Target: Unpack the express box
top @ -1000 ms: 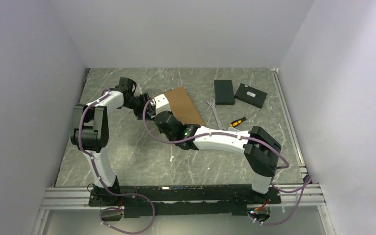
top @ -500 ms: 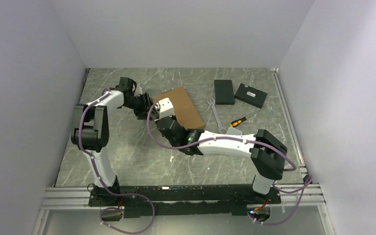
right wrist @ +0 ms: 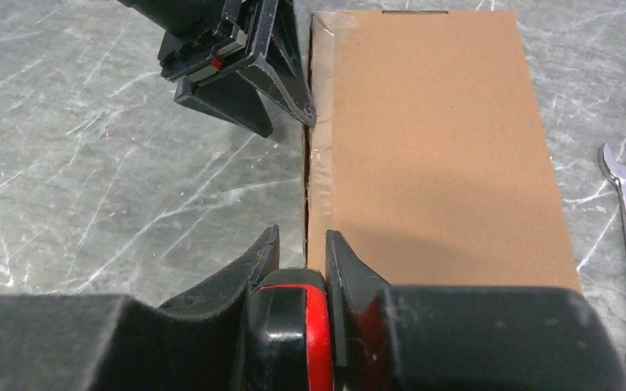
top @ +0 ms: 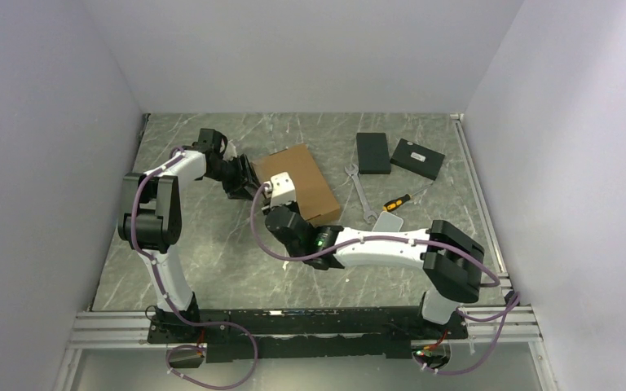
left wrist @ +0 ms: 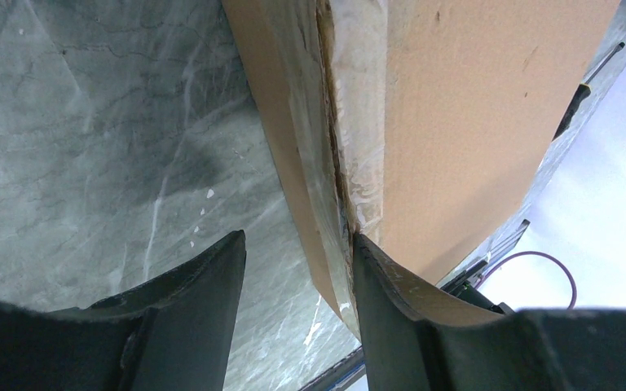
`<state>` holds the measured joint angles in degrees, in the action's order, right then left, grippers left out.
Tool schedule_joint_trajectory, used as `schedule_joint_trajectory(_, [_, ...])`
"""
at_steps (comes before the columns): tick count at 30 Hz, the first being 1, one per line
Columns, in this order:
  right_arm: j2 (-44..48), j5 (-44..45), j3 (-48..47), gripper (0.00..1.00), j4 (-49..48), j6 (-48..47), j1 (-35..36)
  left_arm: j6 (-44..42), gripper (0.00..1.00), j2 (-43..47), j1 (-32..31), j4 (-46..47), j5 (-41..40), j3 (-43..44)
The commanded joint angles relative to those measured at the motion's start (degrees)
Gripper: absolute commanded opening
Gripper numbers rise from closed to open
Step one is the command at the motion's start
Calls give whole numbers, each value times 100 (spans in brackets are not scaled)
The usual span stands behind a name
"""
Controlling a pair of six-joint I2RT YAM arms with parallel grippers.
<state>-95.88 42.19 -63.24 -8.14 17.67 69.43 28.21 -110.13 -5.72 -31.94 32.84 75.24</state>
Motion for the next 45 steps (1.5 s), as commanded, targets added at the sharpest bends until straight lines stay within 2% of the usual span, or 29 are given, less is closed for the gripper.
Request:
schedule_joint_trajectory(1, [140,298,-37,0,-52,-88,62,-102,55,-143,-30,-40,-505,79])
schedule_joint_trajectory(11, [-202,769,-1438,0,-139,-1117,-15,-243,57,-83,-183,-106,-601,112])
schedule_joint_trajectory(15, [-168,978,-1683,0,-32,-1389,-26,-316,59,-30,-193,-163,-658,142])
schedule_joint_trajectory(19, [386,1404,-1295,0,573,-1289,-46,-450,64,149,-193,-189,-631,149])
schedule_joint_trajectory(22, [1052,1684,-737,0,1543,-898,-240,-614,71,446,-178,-182,-589,117])
schedule_joint_trajectory(24, [1520,1068,-484,0,2514,-433,-500,-706,76,745,-148,-181,-649,41])
schedule_joint_trajectory(27, [1925,-188,-525,0,4535,550,-995,-795,84,1315,-36,-120,-641,-162])
schedule_joint_trajectory(30, [2323,-1404,-415,0,5387,978,-1157,-865,88,1730,17,-36,-481,-329])
schedule_joint_trajectory(34, [2406,-3313,-417,0,6125,1113,-1908,-758,88,2020,18,1,-268,-485])
schedule_joint_trajectory(37, [2623,-3935,-16,0,5863,1186,-2502,-388,85,2228,18,285,238,-752])
schedule_joint_trajectory(41, [2772,-5790,1018,0,4568,1338,-3491,85,82,2476,18,549,1049,-1257])
schedule_joint_trajectory(45, [2222,-6912,1647,0,3228,1605,-3730,429,80,2645,18,743,1525,-1629])
